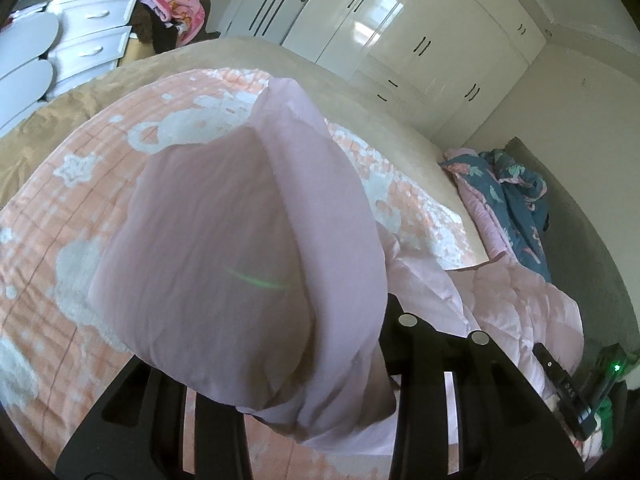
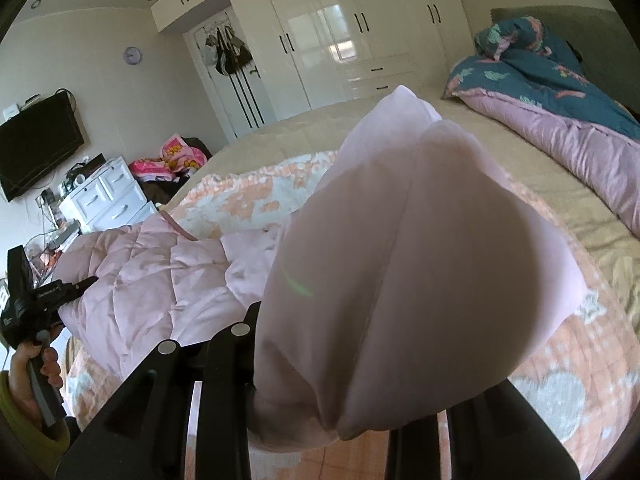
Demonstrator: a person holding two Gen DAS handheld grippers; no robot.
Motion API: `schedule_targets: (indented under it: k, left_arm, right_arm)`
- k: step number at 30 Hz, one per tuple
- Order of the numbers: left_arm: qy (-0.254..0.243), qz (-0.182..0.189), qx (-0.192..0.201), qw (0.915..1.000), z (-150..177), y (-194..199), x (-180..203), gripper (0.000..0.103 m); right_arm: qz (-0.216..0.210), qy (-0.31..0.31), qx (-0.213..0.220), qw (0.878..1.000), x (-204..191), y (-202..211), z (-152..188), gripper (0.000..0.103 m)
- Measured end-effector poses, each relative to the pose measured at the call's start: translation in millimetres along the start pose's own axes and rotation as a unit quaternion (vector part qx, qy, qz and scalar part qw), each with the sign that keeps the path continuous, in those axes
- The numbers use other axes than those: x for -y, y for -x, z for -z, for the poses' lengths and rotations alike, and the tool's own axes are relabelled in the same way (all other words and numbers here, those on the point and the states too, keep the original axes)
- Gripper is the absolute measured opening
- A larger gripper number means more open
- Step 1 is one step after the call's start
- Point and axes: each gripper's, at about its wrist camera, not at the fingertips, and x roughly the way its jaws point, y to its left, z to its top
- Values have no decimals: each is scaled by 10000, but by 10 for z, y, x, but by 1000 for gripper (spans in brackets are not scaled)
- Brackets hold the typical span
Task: Fold large clothes
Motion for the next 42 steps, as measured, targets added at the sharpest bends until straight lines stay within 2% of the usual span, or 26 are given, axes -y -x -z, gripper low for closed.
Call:
schedule_targets:
  k: [9,14,20,22,27,29,34,35,37,42]
  left_arm:
    - [-44,-119,-120,9998,288,42,-153,28]
    - [3,-276,-218,9994,445,-30,-268,32]
    - [60,-378,-284,9989,607,-48,-391,46]
    - [14,-428,-302,9986,655,-7,-408,57]
    - [-206,-522,-302,9980,788,200,-378,74]
    - [-320,-544,-279,9976,842,302,-348,79]
    - [-567,-477,-178,9971,1014,614,-243,89]
    - [-647,-451,-154,9968,1055,673,-204,89]
    - [-748,-393,-125,9963,1108,755,-137,92]
    - [-1077,-180,-121,9939,1290,952,138,94]
  right_arm:
    - [82,-327,-171,9993,97,25,373,29]
    - [226,-656,-471,9965,263,-90,531,34]
    - [261,-1272,-804,9883,453,-120,789,56]
    - [321,-1348,-860,9866,461,-79,840,69]
    - [535,-1331,-932,9853,421,189,960,86]
    - [599,-1219,-912,9865,367,306,976,90]
    - [712,-789,-626,9924,153,745,1038,90]
    - [707,-718,-553,9934,111,828,1046,90]
    - [705,-570,-390,9951,-1,1000,1063,99]
    - [601,-228,-12,9979,-235,1397,1079,99]
